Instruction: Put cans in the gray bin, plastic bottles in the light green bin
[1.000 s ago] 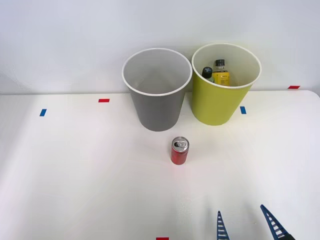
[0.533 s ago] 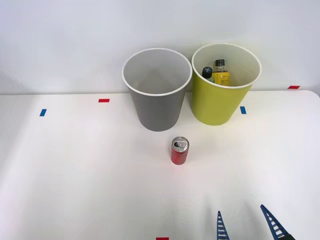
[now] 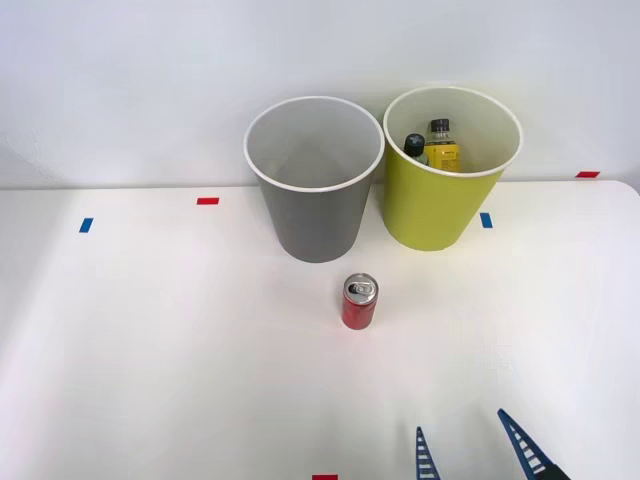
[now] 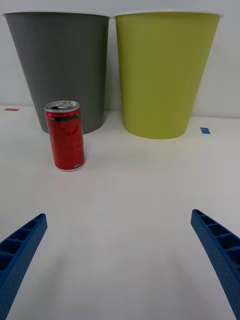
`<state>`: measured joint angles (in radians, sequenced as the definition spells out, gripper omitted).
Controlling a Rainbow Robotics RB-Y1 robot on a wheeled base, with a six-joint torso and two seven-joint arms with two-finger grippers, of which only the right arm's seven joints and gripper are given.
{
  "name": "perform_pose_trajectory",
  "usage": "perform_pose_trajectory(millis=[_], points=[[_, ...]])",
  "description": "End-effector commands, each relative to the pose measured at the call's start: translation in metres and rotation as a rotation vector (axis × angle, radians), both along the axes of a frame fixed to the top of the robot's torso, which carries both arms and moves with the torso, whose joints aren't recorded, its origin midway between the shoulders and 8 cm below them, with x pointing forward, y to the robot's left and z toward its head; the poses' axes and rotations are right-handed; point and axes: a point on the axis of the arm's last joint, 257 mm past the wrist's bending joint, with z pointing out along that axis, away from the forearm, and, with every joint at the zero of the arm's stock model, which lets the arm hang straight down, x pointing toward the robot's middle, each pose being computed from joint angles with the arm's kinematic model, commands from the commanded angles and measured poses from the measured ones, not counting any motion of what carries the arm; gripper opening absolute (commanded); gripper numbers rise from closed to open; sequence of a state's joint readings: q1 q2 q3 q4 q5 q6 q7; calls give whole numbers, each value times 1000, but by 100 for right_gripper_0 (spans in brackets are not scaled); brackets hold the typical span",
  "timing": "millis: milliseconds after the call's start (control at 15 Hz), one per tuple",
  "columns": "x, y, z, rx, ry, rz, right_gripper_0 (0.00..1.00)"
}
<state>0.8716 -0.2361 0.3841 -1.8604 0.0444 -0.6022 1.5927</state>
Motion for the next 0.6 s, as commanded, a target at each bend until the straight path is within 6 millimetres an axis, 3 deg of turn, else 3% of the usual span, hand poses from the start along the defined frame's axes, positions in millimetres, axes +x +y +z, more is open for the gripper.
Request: perform_pose_trajectory(millis=[67, 600], points=[[10, 11, 6, 58, -11, 52, 100], [74, 56, 23, 109, -15, 186, 100]])
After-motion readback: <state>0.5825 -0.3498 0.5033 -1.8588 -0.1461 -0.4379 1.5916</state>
